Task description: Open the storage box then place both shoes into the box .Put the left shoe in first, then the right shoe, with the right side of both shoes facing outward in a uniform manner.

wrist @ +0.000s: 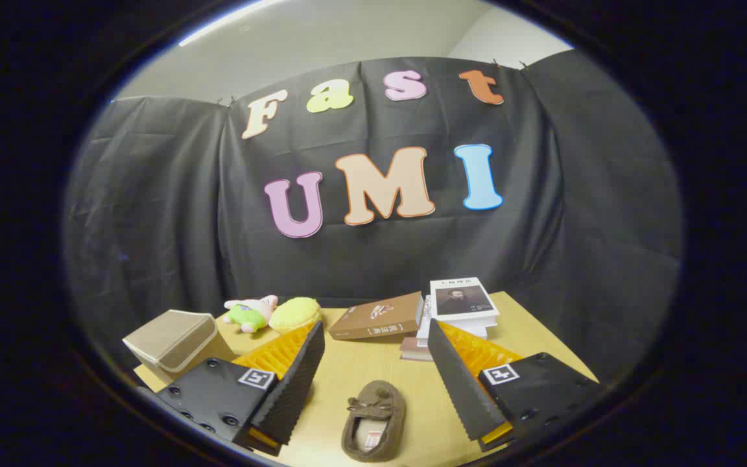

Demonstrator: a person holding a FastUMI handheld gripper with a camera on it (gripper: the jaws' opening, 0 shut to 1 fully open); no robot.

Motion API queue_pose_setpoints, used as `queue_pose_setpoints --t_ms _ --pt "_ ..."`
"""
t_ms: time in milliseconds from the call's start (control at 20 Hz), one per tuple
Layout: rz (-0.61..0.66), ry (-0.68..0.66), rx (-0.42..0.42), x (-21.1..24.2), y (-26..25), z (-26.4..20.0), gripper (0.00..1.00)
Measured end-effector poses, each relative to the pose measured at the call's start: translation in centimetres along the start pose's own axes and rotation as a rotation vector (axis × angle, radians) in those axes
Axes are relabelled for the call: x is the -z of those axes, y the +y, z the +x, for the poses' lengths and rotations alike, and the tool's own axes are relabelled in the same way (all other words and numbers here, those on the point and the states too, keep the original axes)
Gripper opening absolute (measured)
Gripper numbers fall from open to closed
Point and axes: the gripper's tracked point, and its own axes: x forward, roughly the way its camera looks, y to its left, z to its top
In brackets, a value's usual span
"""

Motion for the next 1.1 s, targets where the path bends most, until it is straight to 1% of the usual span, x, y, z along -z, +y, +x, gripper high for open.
queue_pose_setpoints --t_ms 250,450,650,900,1100 --pt "0.033 0.031 0.019 0.5 -2.3 1.4 1.0" --pt "0.034 0.052 0.028 1.1 -2.4 1.7 1.0" --pt "0.02 0.062 0.048 1.9 -0.8 1.9 1.0" --pt "0.081 0.091 0.063 3.0 2.2 2.3 1.0" --pt "0.133 0.146 0.005 4.8 6.0 2.6 1.0"
